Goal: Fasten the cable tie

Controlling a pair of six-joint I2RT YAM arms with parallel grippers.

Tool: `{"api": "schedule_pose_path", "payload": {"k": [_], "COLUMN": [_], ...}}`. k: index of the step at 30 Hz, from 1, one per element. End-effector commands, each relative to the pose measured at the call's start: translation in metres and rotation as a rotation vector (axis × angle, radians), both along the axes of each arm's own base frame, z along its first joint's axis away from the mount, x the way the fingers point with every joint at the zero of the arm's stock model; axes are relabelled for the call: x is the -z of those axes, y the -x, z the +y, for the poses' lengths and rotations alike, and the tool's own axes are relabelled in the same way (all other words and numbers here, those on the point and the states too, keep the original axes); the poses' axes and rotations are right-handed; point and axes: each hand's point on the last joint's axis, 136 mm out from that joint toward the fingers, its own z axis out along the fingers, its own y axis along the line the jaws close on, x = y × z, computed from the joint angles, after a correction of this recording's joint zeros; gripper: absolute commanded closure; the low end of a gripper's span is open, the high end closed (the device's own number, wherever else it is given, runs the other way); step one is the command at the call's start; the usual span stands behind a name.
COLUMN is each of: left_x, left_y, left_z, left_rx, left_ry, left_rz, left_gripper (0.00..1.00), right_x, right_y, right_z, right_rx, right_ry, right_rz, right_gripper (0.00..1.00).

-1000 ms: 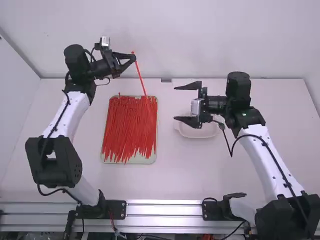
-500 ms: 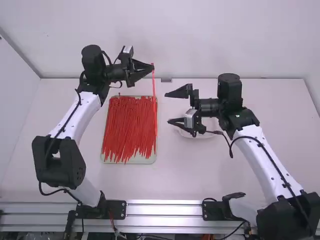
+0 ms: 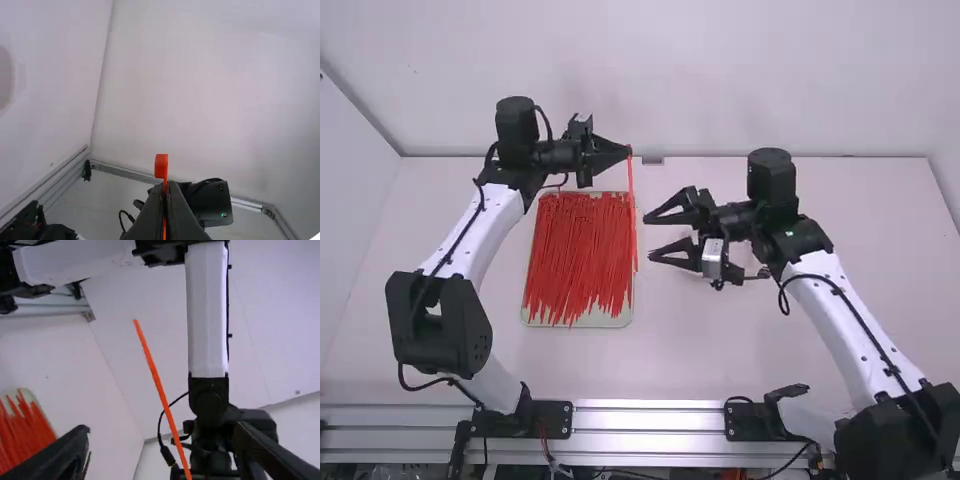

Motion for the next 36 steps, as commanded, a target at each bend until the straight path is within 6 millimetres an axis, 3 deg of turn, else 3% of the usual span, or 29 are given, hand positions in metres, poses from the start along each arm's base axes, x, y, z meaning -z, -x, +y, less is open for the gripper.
{"api": "schedule_pose_path", "payload": {"k": [1,7,8,13,23,24,26,30,33,36], "left_x": [-0.005,-0.002,-0.002,-0.003,-0.003,-0.002,-0.002,-0.004,-0.008,-0.016], "left_y": [0.0,-0.001,0.0,0.001,0.005,0.003,0.004,0.006,0.006,0.005], "left_z": [-0.005,-0.017,-0.019,-0.019,-0.028,-0.026,-0.028,-0.03,-0.031,-0.031], "left_rx": [-0.001,-0.016,-0.012,-0.005,0.015,0.007,0.012,0.023,0.038,0.053], "left_ry": [-0.005,-0.018,-0.019,-0.023,-0.026,-0.027,-0.027,-0.034,-0.051,-0.084], "left_rz": [-0.011,-0.008,-0.012,-0.034,-0.045,-0.045,-0.045,-0.095,-0.221,-0.458], "left_gripper": [0.98,0.98,0.98,0.98,0.98,0.98,0.98,0.98,0.98,0.98], "right_x": [-0.014,-0.014,-0.014,-0.016,-0.015,-0.014,-0.015,-0.015,-0.015,-0.018], "right_y": [0.008,0.008,0.008,0.007,0.003,0.002,0.002,0.002,0.002,0.002], "right_z": [-0.002,-0.002,-0.002,-0.002,-0.002,-0.002,-0.002,-0.002,-0.002,-0.002], "right_rx": [-0.05,-0.049,-0.049,-0.049,-0.028,-0.022,-0.022,-0.023,-0.022,-0.025], "right_ry": [-0.033,-0.033,-0.033,-0.039,-0.033,-0.031,-0.031,-0.031,-0.019,0.013], "right_rz": [-0.027,-0.028,-0.028,-0.049,-0.055,-0.056,-0.056,-0.055,-0.009,0.128], "right_gripper": [0.31,0.41,0.49,0.7,0.76,0.92,1.0,1.0,1.0,1.0]}}
